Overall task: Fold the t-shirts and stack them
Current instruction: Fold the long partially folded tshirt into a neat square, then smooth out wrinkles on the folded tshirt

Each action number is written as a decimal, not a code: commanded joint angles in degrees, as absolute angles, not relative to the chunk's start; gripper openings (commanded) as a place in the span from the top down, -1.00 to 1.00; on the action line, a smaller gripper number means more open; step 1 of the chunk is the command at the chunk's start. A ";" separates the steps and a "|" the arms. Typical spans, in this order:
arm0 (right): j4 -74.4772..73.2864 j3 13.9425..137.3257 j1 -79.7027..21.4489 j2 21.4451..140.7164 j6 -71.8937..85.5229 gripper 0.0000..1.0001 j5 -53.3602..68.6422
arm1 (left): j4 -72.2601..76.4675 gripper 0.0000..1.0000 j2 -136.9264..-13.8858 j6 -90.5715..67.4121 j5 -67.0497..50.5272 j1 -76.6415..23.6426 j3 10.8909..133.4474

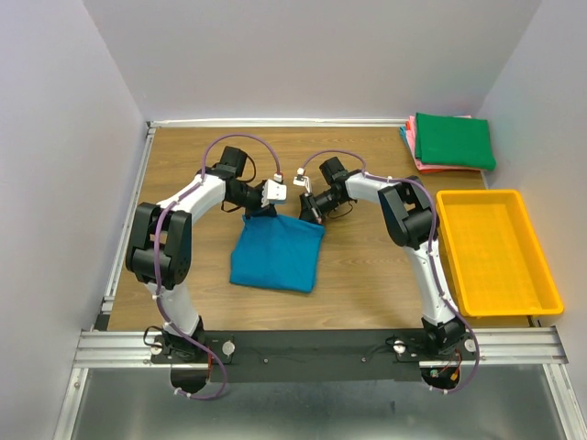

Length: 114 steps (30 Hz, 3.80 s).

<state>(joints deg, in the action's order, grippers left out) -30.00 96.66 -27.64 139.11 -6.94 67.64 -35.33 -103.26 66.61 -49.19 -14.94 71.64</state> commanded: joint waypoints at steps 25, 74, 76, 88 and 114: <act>-32.61 101.95 -20.58 130.26 -14.68 -0.55 34.99 | -30.24 0.43 -108.90 56.80 -47.64 -11.43 77.86; -22.07 98.17 -22.76 133.95 -10.55 0.99 26.03 | -25.15 1.00 -124.72 27.52 -45.01 1.23 86.75; -21.45 99.57 -22.59 133.77 -10.72 0.94 25.31 | -23.91 0.97 -124.63 25.76 -44.65 1.40 87.80; -21.53 95.28 -22.32 115.93 3.76 -1.00 48.82 | -25.75 -0.60 -101.53 20.04 -58.35 2.20 73.94; -16.08 72.51 -27.95 118.42 16.25 -1.00 61.60 | -21.63 -0.78 -101.89 15.65 -69.00 -0.44 53.09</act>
